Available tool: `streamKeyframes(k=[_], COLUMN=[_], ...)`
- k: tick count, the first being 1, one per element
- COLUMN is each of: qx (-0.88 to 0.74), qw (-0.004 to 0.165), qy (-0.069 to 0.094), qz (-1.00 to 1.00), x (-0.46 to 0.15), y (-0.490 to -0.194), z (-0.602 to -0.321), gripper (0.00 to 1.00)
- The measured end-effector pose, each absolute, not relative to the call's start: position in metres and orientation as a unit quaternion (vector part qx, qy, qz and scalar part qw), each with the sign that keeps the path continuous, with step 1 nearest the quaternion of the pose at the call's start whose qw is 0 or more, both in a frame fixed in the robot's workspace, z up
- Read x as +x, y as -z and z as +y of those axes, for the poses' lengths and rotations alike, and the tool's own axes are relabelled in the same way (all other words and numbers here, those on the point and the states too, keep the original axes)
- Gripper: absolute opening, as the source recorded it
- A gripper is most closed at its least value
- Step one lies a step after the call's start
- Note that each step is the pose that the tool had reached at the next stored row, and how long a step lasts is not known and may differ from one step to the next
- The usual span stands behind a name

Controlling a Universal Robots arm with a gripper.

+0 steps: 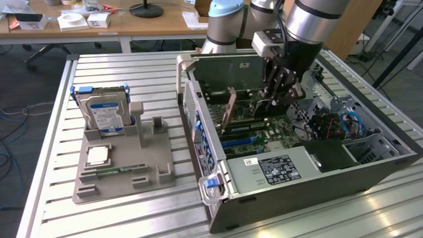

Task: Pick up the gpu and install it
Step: 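Insert the gpu into the slot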

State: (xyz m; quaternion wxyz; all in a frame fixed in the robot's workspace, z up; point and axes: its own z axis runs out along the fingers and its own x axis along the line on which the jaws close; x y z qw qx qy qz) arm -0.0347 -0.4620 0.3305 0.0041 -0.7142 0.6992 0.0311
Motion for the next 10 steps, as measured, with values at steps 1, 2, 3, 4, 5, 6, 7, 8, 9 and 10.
streamKeyframes(k=[1,2,3,4,5,6,7,8,9,10], qx=[-0.714,-0.714,-0.714,-0.714,-0.714,-0.714,-0.714,-0.714,-0.714,-0.714], qw=[0.004,0.004,0.004,0.004,0.004,0.004,0.004,0.004,0.004,0.004], qy=[-0.031,-0.031,-0.031,-0.031,-0.031,-0.031,-0.031,-0.031,-0.031,-0.031], qz=[0.699,0.699,0.699,0.699,0.699,0.699,0.699,0.699,0.699,0.699], x=[-0.035,-0.035,-0.035,-0.035,-0.035,-0.035,-0.035,-0.035,-0.035,-0.035], y=[-0.329,-0.327,-0.325,-0.323,-0.321,-0.32,-0.318,-0.316,-0.314,-0.312], z=[-0.462,-0.463,-0.463,-0.463,-0.463,-0.463,-0.464,-0.464,-0.464,-0.464], gripper=[0.26,0.26,0.26,0.26,0.26,0.26,0.26,0.26,0.26,0.26])
